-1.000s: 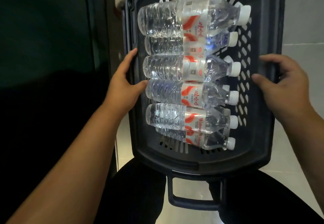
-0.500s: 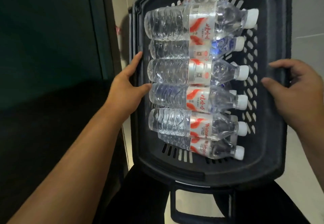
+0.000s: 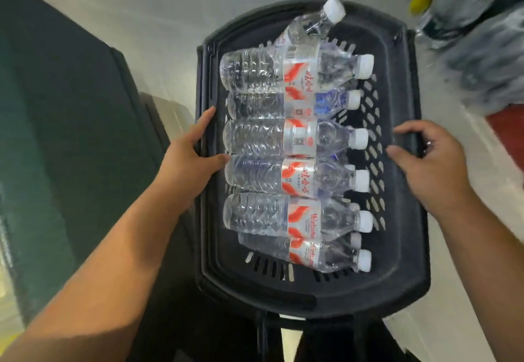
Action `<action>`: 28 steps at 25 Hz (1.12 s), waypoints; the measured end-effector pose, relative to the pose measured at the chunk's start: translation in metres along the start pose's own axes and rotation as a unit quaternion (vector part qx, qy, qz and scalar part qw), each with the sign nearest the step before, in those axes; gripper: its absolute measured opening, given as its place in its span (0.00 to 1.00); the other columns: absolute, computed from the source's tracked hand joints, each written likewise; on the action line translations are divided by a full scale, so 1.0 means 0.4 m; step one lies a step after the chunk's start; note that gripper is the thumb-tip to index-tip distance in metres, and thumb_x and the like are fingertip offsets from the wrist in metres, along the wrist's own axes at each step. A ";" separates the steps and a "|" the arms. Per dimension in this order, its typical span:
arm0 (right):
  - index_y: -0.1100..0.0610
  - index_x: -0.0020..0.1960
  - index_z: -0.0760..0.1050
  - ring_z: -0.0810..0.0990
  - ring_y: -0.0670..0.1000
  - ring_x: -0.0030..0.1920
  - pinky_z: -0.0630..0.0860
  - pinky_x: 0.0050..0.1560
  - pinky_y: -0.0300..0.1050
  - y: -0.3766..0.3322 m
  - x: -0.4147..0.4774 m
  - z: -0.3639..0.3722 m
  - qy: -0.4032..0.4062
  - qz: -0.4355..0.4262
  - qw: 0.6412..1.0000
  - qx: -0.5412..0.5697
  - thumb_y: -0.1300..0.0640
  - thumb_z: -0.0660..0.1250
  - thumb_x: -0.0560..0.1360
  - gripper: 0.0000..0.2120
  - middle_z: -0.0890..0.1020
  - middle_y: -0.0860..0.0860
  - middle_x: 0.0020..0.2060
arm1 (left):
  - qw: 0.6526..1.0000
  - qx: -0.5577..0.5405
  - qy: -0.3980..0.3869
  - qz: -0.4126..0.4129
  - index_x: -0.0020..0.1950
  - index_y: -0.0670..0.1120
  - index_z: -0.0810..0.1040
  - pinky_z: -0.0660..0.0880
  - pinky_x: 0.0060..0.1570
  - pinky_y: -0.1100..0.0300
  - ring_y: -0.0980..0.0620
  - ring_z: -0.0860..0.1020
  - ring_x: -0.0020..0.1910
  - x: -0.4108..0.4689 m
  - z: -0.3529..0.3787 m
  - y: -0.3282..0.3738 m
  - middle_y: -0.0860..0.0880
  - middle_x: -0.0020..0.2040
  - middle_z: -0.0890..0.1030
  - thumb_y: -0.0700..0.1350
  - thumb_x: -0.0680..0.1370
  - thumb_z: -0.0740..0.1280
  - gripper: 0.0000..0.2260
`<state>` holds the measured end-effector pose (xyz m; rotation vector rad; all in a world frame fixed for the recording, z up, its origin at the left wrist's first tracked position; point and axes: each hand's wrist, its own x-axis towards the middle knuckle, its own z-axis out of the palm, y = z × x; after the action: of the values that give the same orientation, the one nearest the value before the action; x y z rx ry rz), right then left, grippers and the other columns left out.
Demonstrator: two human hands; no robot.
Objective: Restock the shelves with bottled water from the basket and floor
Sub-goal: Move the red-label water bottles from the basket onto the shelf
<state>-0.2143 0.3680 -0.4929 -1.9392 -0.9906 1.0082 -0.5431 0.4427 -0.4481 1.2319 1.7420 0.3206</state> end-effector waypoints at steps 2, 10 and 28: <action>0.50 0.50 0.77 0.79 0.38 0.45 0.77 0.55 0.37 -0.037 -0.047 -0.102 0.046 0.018 0.999 0.013 0.67 0.72 0.72 0.14 0.80 0.43 0.47 | 0.999 0.028 -0.030 0.026 0.72 0.70 0.63 0.80 0.39 0.67 0.65 0.81 0.40 -0.033 0.012 0.126 0.63 0.54 0.79 0.40 0.75 0.74 0.36; 0.49 0.49 0.77 0.78 0.35 0.44 0.74 0.52 0.33 -0.077 -0.331 -0.431 0.263 0.088 0.960 0.048 0.65 0.74 0.71 0.14 0.78 0.38 0.45 | 0.966 0.076 -0.202 0.140 0.71 0.68 0.67 0.81 0.48 0.55 0.53 0.81 0.50 -0.146 0.178 0.491 0.57 0.60 0.78 0.36 0.73 0.74 0.36; 0.48 0.53 0.76 0.81 0.54 0.50 0.79 0.56 0.58 0.353 -1.372 -0.883 0.592 0.303 0.722 0.190 0.61 0.77 0.70 0.17 0.80 0.47 0.48 | 0.712 0.322 -0.516 0.352 0.71 0.67 0.67 0.74 0.61 0.55 0.52 0.71 0.67 -1.039 1.132 0.634 0.55 0.73 0.68 0.36 0.70 0.77 0.38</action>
<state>-0.0838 -0.2546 -0.2896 -1.9785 0.5755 0.0465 -0.0092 0.0794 -0.2906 2.0074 0.3100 -0.5563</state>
